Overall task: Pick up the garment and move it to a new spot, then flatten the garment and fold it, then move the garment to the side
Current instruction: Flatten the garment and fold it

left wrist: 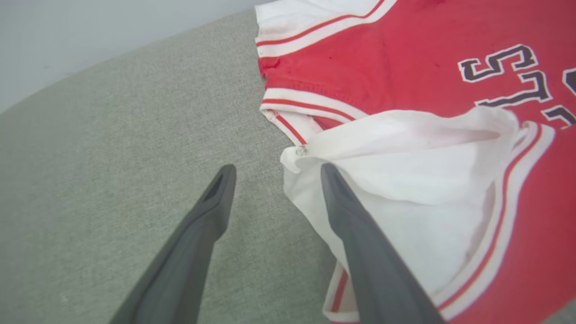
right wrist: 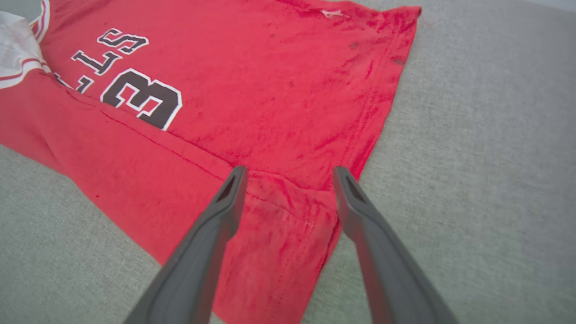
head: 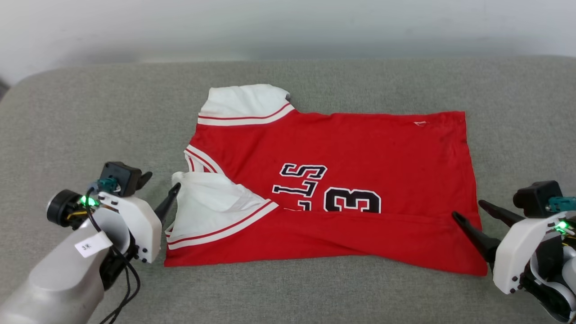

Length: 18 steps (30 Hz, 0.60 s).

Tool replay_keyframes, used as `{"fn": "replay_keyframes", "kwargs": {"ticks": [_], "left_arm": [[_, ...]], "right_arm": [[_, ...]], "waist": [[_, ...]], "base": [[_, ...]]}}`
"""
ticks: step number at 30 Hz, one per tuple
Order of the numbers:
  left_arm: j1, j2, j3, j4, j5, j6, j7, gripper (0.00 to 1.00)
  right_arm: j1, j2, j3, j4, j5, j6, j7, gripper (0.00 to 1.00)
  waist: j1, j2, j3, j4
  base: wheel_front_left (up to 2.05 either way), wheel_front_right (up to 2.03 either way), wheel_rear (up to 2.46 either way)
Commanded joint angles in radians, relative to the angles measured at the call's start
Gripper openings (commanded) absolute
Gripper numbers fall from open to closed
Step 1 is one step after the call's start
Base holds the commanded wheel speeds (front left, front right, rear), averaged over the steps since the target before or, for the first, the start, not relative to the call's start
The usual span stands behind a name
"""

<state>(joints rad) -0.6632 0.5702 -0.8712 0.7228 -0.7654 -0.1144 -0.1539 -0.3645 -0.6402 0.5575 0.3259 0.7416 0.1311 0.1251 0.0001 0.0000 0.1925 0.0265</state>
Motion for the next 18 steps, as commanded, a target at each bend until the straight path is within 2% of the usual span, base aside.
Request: {"fn": "replay_keyframes", "kwargs": {"ticks": [1, 8, 13, 18], "left_arm": [[-0.027, 0.015, -0.003, -0.009, 0.012, 0.003, 0.008, 1.0], [-0.079, 0.073, 0.003, -0.087, -0.003, 0.002, 0.094, 1.0], [-0.12, 0.13, -0.029, -0.171, -0.068, -0.011, 0.31, 1.0], [-0.143, 0.171, -0.074, -0.248, -0.178, -0.015, 0.545, 1.0]], "right_arm": [[0.026, -0.016, -0.011, -0.02, 0.005, -0.001, -0.012, 1.0], [0.054, -0.036, -0.05, -0.067, -0.003, -0.001, -0.009, 1.0], [0.071, -0.025, -0.08, -0.089, -0.012, -0.001, 0.005, 1.0], [0.081, -0.01, -0.092, -0.104, -0.023, -0.001, 0.022, 1.0]], "waist": [[-0.0001, 0.0, -0.037, 0.014], [-0.0001, 0.0, -0.069, 0.026], [-0.0001, 0.0, -0.079, 0.028], [-0.0001, 0.0, -0.084, 0.023]], "base": [[0.0, 0.0, 0.0], [0.0, 0.0, 0.0], [0.0, 0.0, 0.0], [0.0, 0.0, 0.0]]}}
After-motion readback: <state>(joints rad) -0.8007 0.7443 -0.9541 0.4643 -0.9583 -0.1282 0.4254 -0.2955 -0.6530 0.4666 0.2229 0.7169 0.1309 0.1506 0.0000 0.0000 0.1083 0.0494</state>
